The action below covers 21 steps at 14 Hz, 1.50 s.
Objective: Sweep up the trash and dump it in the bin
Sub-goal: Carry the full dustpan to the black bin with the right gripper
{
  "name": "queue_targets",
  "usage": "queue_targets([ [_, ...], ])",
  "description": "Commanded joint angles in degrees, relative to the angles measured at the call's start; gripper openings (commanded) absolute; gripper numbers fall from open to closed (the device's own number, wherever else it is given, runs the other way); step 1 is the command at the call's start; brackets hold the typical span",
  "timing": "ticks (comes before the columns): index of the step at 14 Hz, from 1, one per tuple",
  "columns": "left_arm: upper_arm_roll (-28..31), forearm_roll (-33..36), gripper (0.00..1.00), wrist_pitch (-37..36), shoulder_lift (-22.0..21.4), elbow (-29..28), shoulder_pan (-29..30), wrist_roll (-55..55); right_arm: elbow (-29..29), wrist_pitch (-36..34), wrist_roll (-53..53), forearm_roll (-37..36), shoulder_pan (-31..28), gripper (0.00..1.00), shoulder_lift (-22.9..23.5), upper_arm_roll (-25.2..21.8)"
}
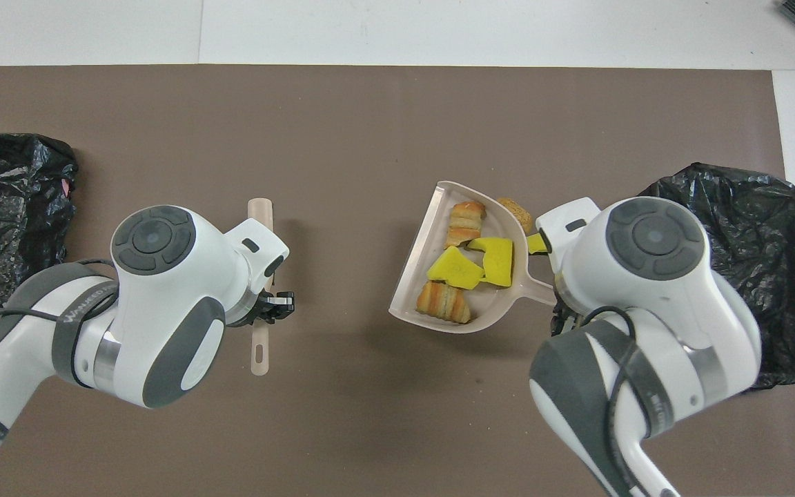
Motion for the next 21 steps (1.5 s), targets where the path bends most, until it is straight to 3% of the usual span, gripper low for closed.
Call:
queue_targets([
  [1,0.8,-5.2,0.0,4.7,-6.6,-9.0,-5.2,-1.4,2.8,-3.6,-4.1,1.5,-4.6,0.0,-1.9,0.5],
  [7,0.8,-9.7,0.0,15.9,-8.5,-17.6,-16.4,-8.4,5.5,-5.9,-17.4,0.2,-17.6,0.0,-1.8,-1.5],
  [14,0.9,-9.7,0.0,19.1,-8.2,-20.1,-17.7,-9.3,5.5,1.3,-29.9,-11.0,-30.6,0.0,-1.8,-1.7],
  [15,1.0,-9.7,0.27,19.1,-7.9,-19.8,-17.6,-8.6,5.4,1.7,-30.3,-12.0,-31.9,0.0,-1.7,-1.9],
  [16,1.1,-9.7,0.96,18.3,-7.4,-18.8,-17.5,-9.2,5.3,2.6,-30.9,-12.9,-32.8,0.0,-1.7,-2.1],
  [19,1.5,-9.7,1.0,13.6,-7.3,-14.8,-15.9,-9.3,5.3,5.4,-31.4,-19.3,-33.9,0.0,-1.6,-2.1],
  [21,1.4,-8.6,1.0,7.5,-6.9,-9.4,-10.6,-8.2,5.4,6.8,-31.4,-23.6,-34.3,0.0,-1.1,-2.1],
])
